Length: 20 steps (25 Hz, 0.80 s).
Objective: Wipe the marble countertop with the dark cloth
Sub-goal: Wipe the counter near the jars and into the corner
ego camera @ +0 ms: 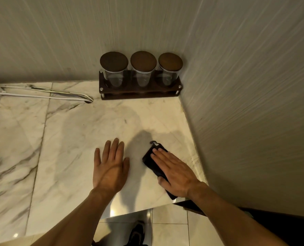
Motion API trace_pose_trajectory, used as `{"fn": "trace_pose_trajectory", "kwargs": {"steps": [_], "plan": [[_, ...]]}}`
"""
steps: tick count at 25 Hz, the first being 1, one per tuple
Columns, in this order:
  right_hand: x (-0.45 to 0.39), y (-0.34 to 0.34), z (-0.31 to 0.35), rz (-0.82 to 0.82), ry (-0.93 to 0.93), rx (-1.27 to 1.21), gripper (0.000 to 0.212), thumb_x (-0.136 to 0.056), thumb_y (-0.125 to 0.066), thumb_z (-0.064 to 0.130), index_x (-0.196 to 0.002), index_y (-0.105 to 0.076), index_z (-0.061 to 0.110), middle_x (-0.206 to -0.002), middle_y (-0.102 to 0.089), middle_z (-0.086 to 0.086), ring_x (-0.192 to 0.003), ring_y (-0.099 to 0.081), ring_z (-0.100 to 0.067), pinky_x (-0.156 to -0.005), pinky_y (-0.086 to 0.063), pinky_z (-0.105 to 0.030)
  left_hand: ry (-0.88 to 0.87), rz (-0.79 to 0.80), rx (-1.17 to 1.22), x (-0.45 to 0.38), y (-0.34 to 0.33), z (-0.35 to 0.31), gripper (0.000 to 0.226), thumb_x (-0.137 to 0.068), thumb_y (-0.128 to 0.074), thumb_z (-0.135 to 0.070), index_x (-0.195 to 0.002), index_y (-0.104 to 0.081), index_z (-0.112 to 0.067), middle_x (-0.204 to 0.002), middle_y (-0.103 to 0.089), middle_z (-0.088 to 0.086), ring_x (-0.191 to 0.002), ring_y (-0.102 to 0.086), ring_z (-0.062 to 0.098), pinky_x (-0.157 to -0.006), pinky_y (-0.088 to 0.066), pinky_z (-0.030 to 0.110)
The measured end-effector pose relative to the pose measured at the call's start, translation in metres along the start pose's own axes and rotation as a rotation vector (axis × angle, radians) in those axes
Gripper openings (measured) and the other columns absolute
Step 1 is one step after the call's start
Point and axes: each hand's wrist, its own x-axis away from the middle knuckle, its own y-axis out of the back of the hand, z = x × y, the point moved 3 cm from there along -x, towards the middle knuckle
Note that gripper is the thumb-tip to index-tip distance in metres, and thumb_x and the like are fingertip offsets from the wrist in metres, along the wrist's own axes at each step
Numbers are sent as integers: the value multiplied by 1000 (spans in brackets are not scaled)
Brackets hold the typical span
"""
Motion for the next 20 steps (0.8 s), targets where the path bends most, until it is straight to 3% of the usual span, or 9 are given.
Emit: {"fn": "trace_pose_trajectory", "kwargs": {"steps": [5, 15, 20], "plan": [[-27, 9, -19, -2, -4, 8, 72, -90, -39, 38, -152, -8, 18, -160, -2, 1, -146, 4, -9, -118, -5, -32, 28, 18, 25, -1, -1, 1, 59, -97, -17, -47, -149, -19, -20, -158, -16, 3, -145, -1, 21, -115, 5, 47], [-95, 34, -63, -56, -125, 25, 72, -89, -27, 45, -151, -5, 15, -160, -4, -2, -146, 1, -14, -118, -14, -39, 3, 24, 50, -2, 5, 1, 57, -97, -24, -44, -147, -26, -17, -155, -28, 6, -144, -15, 26, -114, -6, 52], [-129, 46, -84, -89, -251, 1, 70, -95, -39, 38, -151, -5, 16, -161, -5, -3, -146, 1, -13, -118, -1, -31, 41, 50, 27, -3, 4, -1, 57, -97, -21, -45, -147, -26, -17, -154, -30, 6, -143, -16, 25, -112, -12, 53]]}}
